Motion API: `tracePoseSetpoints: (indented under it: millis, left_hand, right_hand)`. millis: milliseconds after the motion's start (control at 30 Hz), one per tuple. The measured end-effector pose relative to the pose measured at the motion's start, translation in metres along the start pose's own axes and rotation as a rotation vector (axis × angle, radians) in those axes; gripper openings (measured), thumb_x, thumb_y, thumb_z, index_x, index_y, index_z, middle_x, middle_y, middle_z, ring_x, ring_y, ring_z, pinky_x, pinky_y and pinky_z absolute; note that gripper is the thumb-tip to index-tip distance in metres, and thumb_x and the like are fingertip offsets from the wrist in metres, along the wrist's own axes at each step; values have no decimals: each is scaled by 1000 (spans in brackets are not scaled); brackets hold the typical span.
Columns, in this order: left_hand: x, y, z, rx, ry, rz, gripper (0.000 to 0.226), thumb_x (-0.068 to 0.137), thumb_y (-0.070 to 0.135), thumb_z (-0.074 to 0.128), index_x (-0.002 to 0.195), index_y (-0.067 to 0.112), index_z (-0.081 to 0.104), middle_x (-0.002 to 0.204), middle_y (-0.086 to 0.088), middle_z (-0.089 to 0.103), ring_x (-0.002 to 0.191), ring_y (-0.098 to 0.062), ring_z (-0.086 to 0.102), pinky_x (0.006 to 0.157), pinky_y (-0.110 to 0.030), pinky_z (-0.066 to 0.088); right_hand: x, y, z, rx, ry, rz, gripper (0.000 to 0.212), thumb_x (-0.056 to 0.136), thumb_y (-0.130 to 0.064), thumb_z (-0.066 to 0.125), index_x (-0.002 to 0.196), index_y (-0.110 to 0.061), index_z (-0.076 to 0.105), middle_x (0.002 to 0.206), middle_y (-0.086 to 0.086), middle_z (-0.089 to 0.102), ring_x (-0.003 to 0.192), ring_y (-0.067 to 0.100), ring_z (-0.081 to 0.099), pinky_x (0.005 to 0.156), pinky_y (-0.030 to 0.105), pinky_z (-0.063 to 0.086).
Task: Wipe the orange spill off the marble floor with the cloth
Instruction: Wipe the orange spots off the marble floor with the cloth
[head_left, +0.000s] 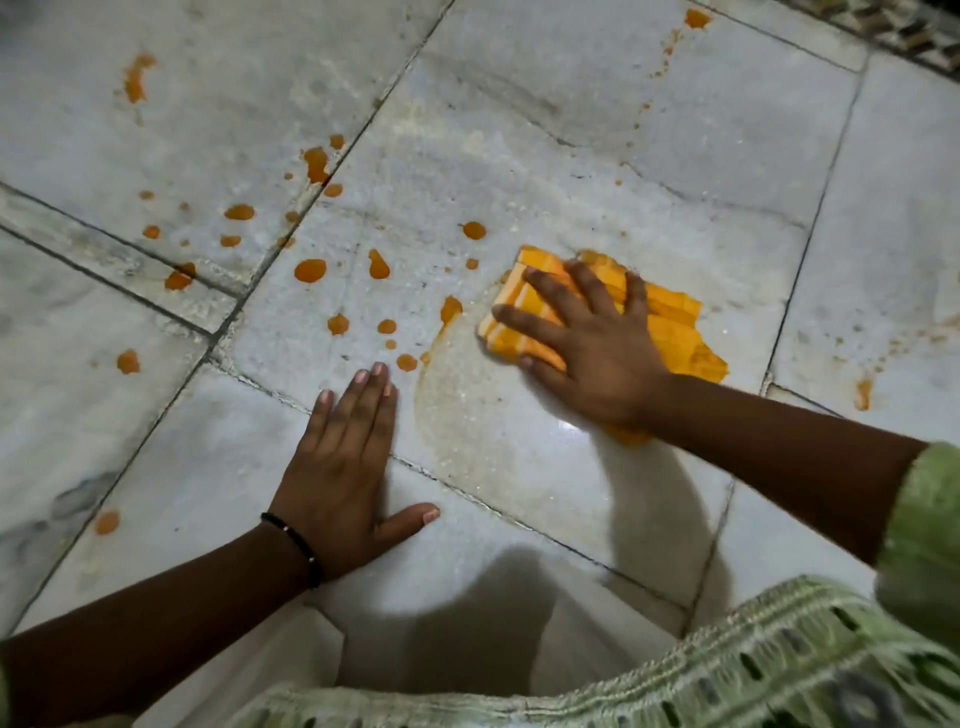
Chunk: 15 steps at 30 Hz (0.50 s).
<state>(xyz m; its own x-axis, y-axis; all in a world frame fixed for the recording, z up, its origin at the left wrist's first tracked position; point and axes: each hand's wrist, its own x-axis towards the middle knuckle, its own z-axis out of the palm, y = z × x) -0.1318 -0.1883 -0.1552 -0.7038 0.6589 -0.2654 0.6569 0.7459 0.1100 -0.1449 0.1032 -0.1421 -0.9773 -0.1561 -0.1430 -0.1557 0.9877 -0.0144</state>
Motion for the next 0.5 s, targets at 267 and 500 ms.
tracePoseSetpoints:
  millis: [267,500]
  left_hand:
    - [0,-1,-2,-25,6,4,106,80,79,26,146,-5,22,156,-22,15,145,-32,13,117,-48,10]
    - [1,0,-2,-17,1,-1,106,80,78,24,146,-5,21,156,-22,13,145,-34,11,117,-50,10]
  right_hand:
    - [-63,-16,9,-28,-14,-462,51,93,-58,34,141,-43,39,156,0,29,144,34,21,109,66,12]
    - [30,35,-11,11,-27,59,63,86,-67,11,144,-46,26,158,1,21,143,36,18,103,69,15]
